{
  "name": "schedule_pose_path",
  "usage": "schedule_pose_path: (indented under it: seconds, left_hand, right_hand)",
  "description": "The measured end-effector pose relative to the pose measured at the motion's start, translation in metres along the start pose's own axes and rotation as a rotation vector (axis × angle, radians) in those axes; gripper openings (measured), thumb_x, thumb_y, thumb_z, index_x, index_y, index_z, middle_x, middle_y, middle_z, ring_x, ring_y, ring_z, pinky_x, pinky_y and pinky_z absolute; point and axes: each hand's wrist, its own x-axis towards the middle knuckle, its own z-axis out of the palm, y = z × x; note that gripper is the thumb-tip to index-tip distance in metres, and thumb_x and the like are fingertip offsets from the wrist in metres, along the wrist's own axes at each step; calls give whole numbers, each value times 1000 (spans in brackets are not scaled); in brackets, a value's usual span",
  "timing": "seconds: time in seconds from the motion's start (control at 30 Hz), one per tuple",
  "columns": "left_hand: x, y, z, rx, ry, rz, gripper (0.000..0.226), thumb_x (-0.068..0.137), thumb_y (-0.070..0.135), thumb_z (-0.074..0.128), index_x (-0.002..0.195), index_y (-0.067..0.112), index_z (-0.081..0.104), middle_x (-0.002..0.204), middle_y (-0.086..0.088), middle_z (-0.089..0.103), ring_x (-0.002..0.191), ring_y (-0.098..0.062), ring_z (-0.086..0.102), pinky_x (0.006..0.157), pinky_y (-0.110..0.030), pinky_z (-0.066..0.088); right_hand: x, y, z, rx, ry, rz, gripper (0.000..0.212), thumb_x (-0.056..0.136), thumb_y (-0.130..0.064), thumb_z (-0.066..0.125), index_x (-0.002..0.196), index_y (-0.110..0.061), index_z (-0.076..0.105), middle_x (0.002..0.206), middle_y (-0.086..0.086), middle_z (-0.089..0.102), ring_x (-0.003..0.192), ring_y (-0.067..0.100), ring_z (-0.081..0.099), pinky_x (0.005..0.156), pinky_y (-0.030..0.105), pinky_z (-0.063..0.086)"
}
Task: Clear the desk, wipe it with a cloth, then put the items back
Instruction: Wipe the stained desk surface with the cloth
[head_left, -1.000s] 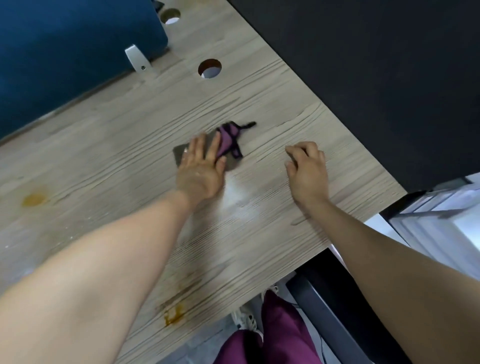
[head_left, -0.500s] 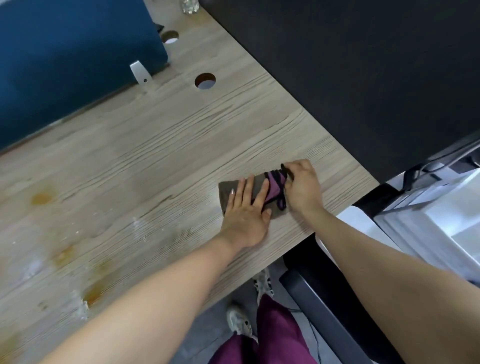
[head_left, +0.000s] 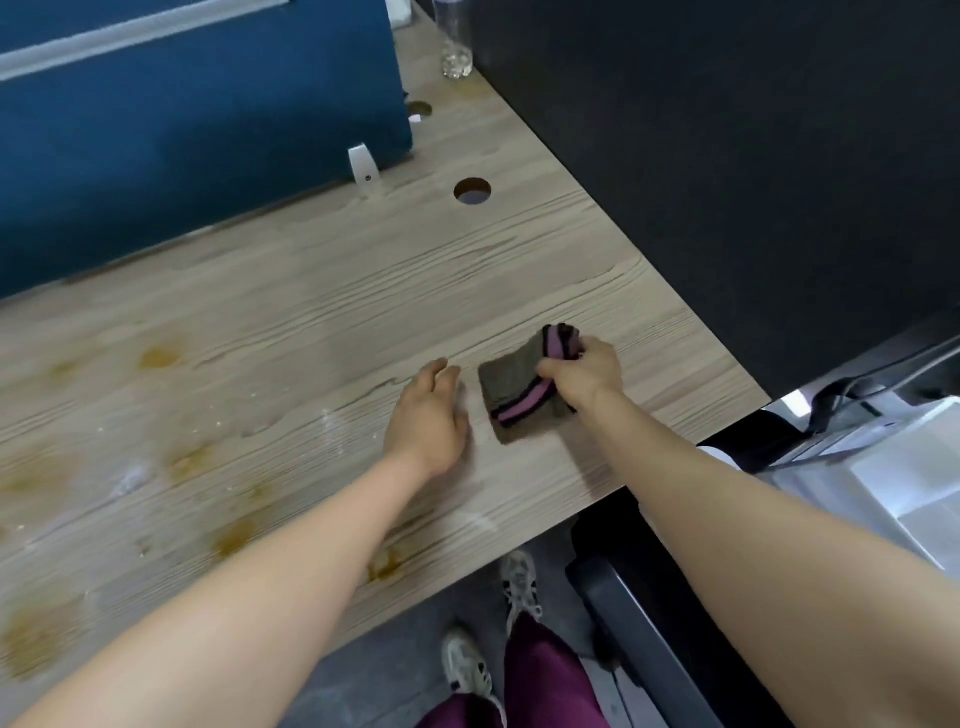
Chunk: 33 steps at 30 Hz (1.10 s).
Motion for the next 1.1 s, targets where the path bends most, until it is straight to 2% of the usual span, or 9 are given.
schedule_pose_path:
  seconds: [0.17, 0.27, 0.4, 0.47, 0.57, 0.63, 0.77, 0.87, 1.1]
  left_hand:
    - [2, -13, -18, 26, 49, -49, 60, 89, 14, 49, 145, 13, 28, 152, -6, 22, 138, -27, 24, 112, -38, 26]
    - [2, -22, -19, 38, 43, -62, 59, 89, 14, 49, 144, 12, 29, 151, -7, 24, 137, -27, 25, 113, -37, 24]
    - [-1, -36, -12, 112, 6, -57, 56, 91, 18, 48, 143, 15, 29, 151, -8, 23, 138, -28, 24, 113, -39, 25]
    - [1, -43, -12, 125, -16, -56, 55, 93, 21, 46, 145, 17, 26, 154, -5, 18, 139, -27, 21, 114, -40, 24]
    - [7, -55, -12, 143, -39, -55, 57, 96, 27, 42, 149, 20, 20, 157, -1, 13, 142, -26, 15, 116, -39, 19]
    - [8, -63, -10, 178, -60, -61, 57, 99, 32, 37, 150, 20, 15, 158, -1, 8, 144, -24, 10, 118, -37, 14]
    - [2, -75, 4, 185, -136, -78, 58, 101, 41, 21, 150, 24, -4, 158, 2, -9, 146, -18, -7, 119, -35, 1]
    - [3, -80, 7, 196, -159, -94, 59, 100, 43, 16, 148, 26, -13, 157, 4, -15, 145, -15, -12, 117, -33, -5]
    - [2, -82, 10, 184, -139, -90, 59, 100, 43, 16, 148, 28, -15, 156, 6, -18, 144, -13, -16, 116, -32, -8]
  right_hand:
    - [9, -36, 8, -425, 134, -565, 24, 77, -2, 62, 94, -14, 51, 95, 6, 51, 88, 23, 48, 69, 29, 36]
    - [9, -20, 10, -775, 77, -729, 34, 76, 2, 58, 105, -14, 53, 104, 8, 49, 101, 28, 46, 77, 33, 37]
    - [-1, 9, 13, -1086, -450, -543, 43, 75, -16, 68, 114, -24, 51, 107, -2, 35, 107, 20, 33, 86, 28, 30]
    - [7, 6, 14, -977, -615, -365, 40, 75, -17, 70, 111, -28, 57, 106, -4, 37, 107, 17, 32, 92, 28, 33]
    - [29, -6, 32, -702, -255, -455, 19, 83, -23, 62, 102, -23, 62, 108, 1, 55, 116, 23, 41, 97, 32, 38]
    - [32, 1, 54, -765, -58, -459, 42, 94, -34, 47, 131, -13, 47, 133, 9, 43, 128, 26, 31, 106, 34, 29]
    - [19, 43, 84, -942, -25, -513, 63, 101, -44, 21, 151, -12, -1, 159, 6, -3, 146, 18, -7, 118, 33, -7]
    - [50, 44, 54, -978, -27, -581, 61, 101, -45, 16, 151, -16, -3, 159, 1, -9, 145, 13, -10, 117, 31, -9]
    - [88, 33, 21, -1045, 149, -381, 63, 100, -46, 11, 151, -13, -3, 159, 5, -6, 146, 17, -9, 119, 37, -5]
